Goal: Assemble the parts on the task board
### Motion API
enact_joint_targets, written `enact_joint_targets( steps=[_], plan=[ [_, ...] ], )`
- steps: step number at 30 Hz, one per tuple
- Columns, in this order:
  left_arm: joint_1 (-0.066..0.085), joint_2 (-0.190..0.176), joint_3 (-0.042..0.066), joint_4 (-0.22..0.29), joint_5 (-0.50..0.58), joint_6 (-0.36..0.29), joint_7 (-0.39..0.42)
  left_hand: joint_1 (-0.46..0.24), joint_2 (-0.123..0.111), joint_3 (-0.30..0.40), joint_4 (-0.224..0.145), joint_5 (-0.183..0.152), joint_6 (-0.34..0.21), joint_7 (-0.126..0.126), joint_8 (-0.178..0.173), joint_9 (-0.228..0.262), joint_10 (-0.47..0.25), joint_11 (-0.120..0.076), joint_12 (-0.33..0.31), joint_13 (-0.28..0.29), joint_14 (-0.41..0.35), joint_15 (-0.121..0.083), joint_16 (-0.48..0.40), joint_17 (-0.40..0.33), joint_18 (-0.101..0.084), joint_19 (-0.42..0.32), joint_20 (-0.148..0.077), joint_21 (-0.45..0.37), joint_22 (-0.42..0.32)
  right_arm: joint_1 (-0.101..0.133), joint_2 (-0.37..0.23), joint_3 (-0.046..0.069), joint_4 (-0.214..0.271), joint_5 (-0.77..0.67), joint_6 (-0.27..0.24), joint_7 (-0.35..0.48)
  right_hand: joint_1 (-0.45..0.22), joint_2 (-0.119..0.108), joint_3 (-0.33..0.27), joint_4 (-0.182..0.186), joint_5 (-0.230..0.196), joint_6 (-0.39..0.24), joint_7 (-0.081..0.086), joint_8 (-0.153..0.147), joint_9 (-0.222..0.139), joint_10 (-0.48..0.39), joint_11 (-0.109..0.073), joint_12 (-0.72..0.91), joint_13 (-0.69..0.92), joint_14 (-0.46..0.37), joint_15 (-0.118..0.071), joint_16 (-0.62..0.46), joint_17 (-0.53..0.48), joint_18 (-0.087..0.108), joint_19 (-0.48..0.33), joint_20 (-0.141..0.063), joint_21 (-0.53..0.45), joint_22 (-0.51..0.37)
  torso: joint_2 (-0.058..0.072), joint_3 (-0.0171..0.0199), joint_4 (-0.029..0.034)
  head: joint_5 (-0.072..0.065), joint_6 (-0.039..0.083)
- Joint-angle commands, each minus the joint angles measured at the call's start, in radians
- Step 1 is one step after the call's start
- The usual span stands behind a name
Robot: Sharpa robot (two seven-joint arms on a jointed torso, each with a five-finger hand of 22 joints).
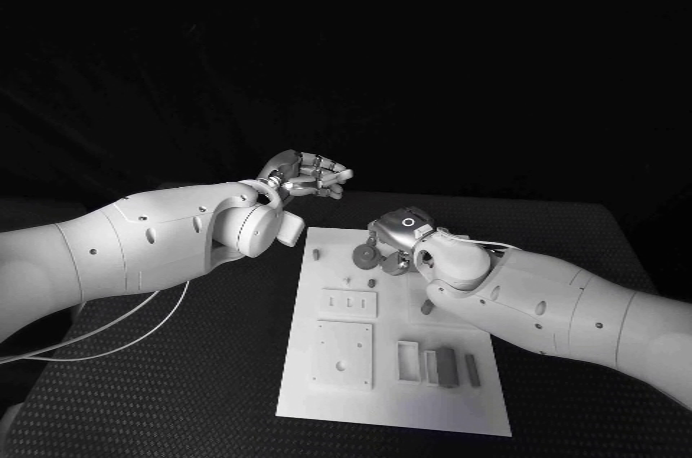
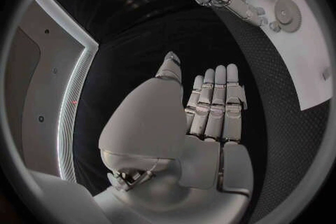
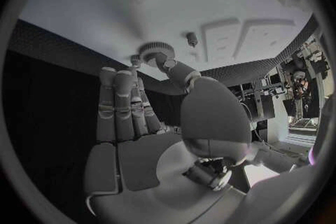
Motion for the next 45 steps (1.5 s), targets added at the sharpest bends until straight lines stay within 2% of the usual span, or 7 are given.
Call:
enact_joint_targets(
  steps=[1,11,19,20,21,26,45],
  plan=[
    [0.001,-0.004,0.001,-0.002,0.005,0.0,0.015,-0.006,-0.002,0.001,0.0,-0.003,-0.007,0.003,-0.005,-0.001,-0.006,0.0,-0.005,-0.001,-0.002,0.003,0.004,-0.001,0.019,0.004,-0.001,-0.007,0.002,0.009,-0.034,0.014,0.031,0.043,-0.109,0.032,0.017,0.006,-0.002,0.004,-0.003,0.017,0.007,0.012,0.004,0.032,-0.011,0.013,0.003,0.012,-0.006,0.012,0.001,0.029,0.005,-0.007,0.007,0.021,-0.001,0.001,-0.0023,-0.005,0.005],
    [0.003,-0.028,0.001,-0.007,0.007,0.004,0.023,-0.006,0.0,0.002,-0.001,-0.003,0.005,0.005,0.001,0.0,0.048,-0.022,0.022,0.014,0.0,0.002,0.007,-0.002,0.02,0.007,-0.002,-0.007,0.004,0.073,-0.243,0.065,0.106,0.515,-0.017,0.358,-0.006,0.012,-0.027,-0.031,-0.004,0.041,0.037,0.033,0.008,0.072,-0.012,0.027,0.016,-0.16,0.0,-0.095,-0.052,-0.008,-0.162,0.032,-0.085,0.004,-0.004,0.0007,-0.0146,-0.019,0.024],
    [0.003,-0.029,0.001,-0.021,0.009,0.008,0.024,-0.003,0.0,0.002,-0.001,-0.003,0.008,0.004,0.002,0.001,0.041,-0.019,0.017,0.013,0.0,0.002,0.007,-0.002,0.02,0.007,-0.002,-0.008,0.004,0.081,-0.371,0.067,0.093,0.618,0.051,0.381,-0.083,-0.004,-0.2,-0.052,-0.003,-0.03,-0.035,0.019,0.011,0.058,-0.033,0.18,0.257,-0.246,0.014,-0.069,-0.038,-0.018,-0.243,0.059,-0.13,0.009,-0.012,0.0051,-0.0328,-0.024,0.029],
    [0.003,-0.029,0.001,-0.021,0.009,0.008,0.024,-0.003,0.0,0.002,-0.001,-0.003,0.008,0.004,0.002,0.0,0.04,-0.019,0.017,0.012,0.0,0.002,0.007,-0.002,0.02,0.007,-0.002,-0.008,0.005,0.081,-0.381,0.067,0.084,0.619,0.039,0.384,-0.054,0.004,-0.269,-0.059,0.016,-0.038,-0.053,0.042,0.035,-0.249,-0.039,0.574,0.725,-0.319,-0.003,0.059,0.05,0.003,-0.233,0.056,-0.116,0.026,-0.012,0.0059,-0.034,-0.025,0.031],
    [0.003,-0.029,0.001,-0.022,0.009,0.008,0.024,-0.003,0.0,0.001,-0.001,-0.003,0.008,0.004,0.002,0.0,0.04,-0.019,0.016,0.012,0.0,0.002,0.007,-0.002,0.02,0.007,-0.002,-0.008,0.005,0.08,-0.39,0.067,0.076,0.619,0.038,0.395,-0.075,0.001,-0.264,-0.039,-0.001,-0.061,-0.047,0.031,0.03,-0.217,-0.037,0.615,0.745,-0.301,-0.002,0.069,0.051,-0.001,-0.229,0.062,-0.112,0.023,-0.013,0.0073,-0.0352,-0.027,0.033],
    [0.002,-0.029,0.001,-0.025,0.009,0.011,0.023,-0.003,0.0,0.001,-0.001,-0.003,0.008,0.004,0.001,0.0,0.038,-0.018,0.015,0.012,0.0,0.002,0.007,-0.002,0.02,0.008,-0.002,-0.008,0.005,0.073,-0.429,0.067,0.046,0.639,0.082,0.432,-0.029,0.034,-0.279,-0.067,-0.002,-0.03,-0.016,0.057,0.053,-0.153,-0.095,0.997,0.953,-0.187,-0.08,0.403,0.212,0.029,-0.06,0.006,0.116,0.028,-0.013,0.0133,-0.0381,-0.038,0.032],
    [-0.005,-0.026,0.0,-0.021,0.009,0.027,0.023,-0.002,0.001,0.0,-0.001,-0.003,0.005,0.005,-0.001,-0.001,0.03,-0.014,0.009,0.011,0.0,0.002,0.008,-0.003,0.02,0.008,-0.002,-0.009,0.006,-0.026,-0.364,0.067,-0.101,0.638,0.101,0.482,0.015,0.08,-0.283,-0.072,-0.003,0.006,-0.024,0.063,0.065,-0.124,-0.105,1.107,0.916,-0.157,-0.088,0.488,0.219,0.029,-0.036,-0.038,0.227,0.022,-0.014,0.0239,-0.0424,-0.061,0.012]
  ],
)
